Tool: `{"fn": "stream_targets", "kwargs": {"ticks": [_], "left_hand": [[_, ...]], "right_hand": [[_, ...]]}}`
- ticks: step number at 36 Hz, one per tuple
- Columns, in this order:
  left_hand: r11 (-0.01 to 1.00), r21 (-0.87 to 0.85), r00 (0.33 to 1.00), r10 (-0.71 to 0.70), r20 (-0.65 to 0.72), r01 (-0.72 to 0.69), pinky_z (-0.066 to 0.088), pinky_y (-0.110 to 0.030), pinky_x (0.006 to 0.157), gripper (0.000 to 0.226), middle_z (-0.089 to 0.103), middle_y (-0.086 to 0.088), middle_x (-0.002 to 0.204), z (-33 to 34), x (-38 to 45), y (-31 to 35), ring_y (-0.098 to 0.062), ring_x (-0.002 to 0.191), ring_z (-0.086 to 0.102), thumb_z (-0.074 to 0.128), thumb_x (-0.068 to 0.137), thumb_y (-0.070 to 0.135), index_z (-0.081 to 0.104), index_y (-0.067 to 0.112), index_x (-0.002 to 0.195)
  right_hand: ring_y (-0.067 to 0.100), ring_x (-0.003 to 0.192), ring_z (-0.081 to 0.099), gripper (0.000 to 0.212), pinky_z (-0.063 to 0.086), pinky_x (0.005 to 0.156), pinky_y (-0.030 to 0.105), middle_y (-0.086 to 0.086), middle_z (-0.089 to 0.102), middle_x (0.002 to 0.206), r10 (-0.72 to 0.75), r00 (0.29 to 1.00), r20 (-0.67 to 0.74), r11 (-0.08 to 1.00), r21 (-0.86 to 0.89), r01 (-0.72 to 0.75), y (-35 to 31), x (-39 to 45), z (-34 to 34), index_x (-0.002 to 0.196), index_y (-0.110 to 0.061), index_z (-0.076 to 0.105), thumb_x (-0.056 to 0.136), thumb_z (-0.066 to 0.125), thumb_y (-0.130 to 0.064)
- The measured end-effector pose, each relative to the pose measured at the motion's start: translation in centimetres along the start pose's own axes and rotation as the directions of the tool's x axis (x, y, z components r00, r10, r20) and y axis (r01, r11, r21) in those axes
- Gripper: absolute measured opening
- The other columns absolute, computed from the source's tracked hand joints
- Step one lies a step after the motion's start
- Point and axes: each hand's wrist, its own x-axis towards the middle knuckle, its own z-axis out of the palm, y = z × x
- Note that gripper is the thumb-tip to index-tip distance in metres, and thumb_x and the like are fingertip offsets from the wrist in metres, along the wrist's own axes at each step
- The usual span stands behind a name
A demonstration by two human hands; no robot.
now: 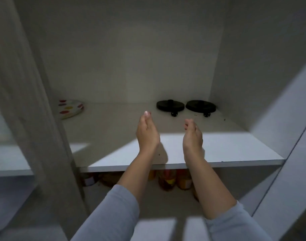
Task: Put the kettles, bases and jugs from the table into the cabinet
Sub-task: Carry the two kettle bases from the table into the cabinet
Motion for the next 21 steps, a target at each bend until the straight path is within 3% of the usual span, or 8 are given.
{"fn": "stream_targets", "kwargs": {"ticks": [2,5,7,9,10,13,17,21], "left_hand": [[0.999,-0.051,1.000,-0.009,-0.017,0.008,0.045,-0.010,0.091,0.053,0.047,0.003,0.143,-1.7,-2.0,0.0,-0.016,0.133,0.043,0.019,0.101,0.044,0.047,0.018,0.138],[0.996,-0.085,0.997,-0.022,-0.077,0.016,0.057,-0.030,0.082,0.053,0.047,0.004,0.142,-4.5,-4.6,0.0,-0.010,0.121,0.047,0.021,0.100,0.047,0.049,0.021,0.136],[0.997,-0.080,0.990,-0.012,-0.143,0.000,0.059,-0.032,0.079,0.052,0.048,0.005,0.141,-6.6,-6.3,0.3,0.003,0.096,0.051,0.021,0.100,0.047,0.050,0.021,0.134],[0.999,-0.035,0.975,0.026,-0.220,-0.034,0.053,-0.016,0.079,0.051,0.049,0.007,0.139,-8.8,-7.9,0.3,0.009,0.085,0.049,0.019,0.101,0.045,0.050,0.021,0.134],[0.999,0.000,0.967,0.048,-0.252,-0.050,0.045,-0.008,0.081,0.051,0.050,0.007,0.138,-9.8,-8.6,0.3,0.008,0.091,0.050,0.018,0.101,0.043,0.051,0.021,0.134],[0.997,0.058,0.918,0.076,-0.389,-0.058,0.031,-0.018,0.099,0.052,0.055,0.001,0.136,-13.0,-10.7,-0.1,-0.011,0.125,0.049,0.017,0.102,0.041,0.055,0.018,0.130],[0.997,0.076,0.837,0.033,-0.547,0.010,0.037,-0.030,0.106,0.052,0.060,-0.004,0.131,-16.9,-13.9,-0.7,-0.018,0.124,0.052,0.019,0.102,0.039,0.058,0.015,0.126],[0.993,0.107,0.774,0.030,-0.633,0.049,0.035,-0.024,0.096,0.052,0.059,0.000,0.130,-21.1,-18.7,-0.1,-0.013,0.120,0.052,0.017,0.102,0.041,0.057,0.017,0.126]], "right_hand": [[0.018,0.134,0.043,0.048,0.029,0.102,0.029,-0.001,0.049,0.145,-0.005,1.000,0.014,0.999,0.045,0.004,0.2,-2.1,-0.2,0.136,-0.023,0.051,0.099,0.030,-0.044],[0.016,0.128,0.048,0.043,0.030,0.097,0.026,0.001,0.056,0.137,-0.011,0.999,0.036,0.991,0.134,0.006,0.5,-5.1,-0.3,0.128,-0.020,0.058,0.099,0.032,-0.039],[0.014,0.122,0.050,0.042,0.031,0.095,0.025,0.000,0.060,0.132,-0.026,0.996,0.083,0.988,0.155,0.013,0.6,-6.9,-0.3,0.125,-0.019,0.060,0.099,0.033,-0.038],[0.009,0.114,0.051,0.041,0.032,0.094,0.024,-0.002,0.062,0.127,-0.057,0.989,0.140,0.988,0.151,0.035,0.7,-8.7,-0.2,0.123,-0.019,0.062,0.099,0.033,-0.037],[0.008,0.112,0.051,0.040,0.033,0.094,0.024,-0.003,0.062,0.124,-0.068,0.985,0.158,0.988,0.150,0.044,0.8,-9.4,-0.1,0.121,-0.021,0.063,0.099,0.033,-0.037],[0.007,0.114,0.053,0.038,0.037,0.100,0.026,-0.007,0.062,0.117,-0.094,0.959,0.265,0.987,0.151,0.055,0.8,-11.9,-0.1,0.118,-0.021,0.064,0.098,0.035,-0.036],[0.006,0.114,0.054,0.041,0.035,0.097,0.022,-0.005,0.063,0.119,-0.140,0.912,0.384,0.981,0.177,0.076,0.9,-15.3,-0.3,0.123,-0.018,0.064,0.099,0.034,-0.034],[0.006,0.111,0.054,0.039,0.036,0.094,0.022,-0.005,0.062,0.116,-0.138,0.848,0.511,0.977,0.213,0.030,1.3,-19.9,0.4,0.120,-0.018,0.064,0.100,0.033,-0.032]]}}
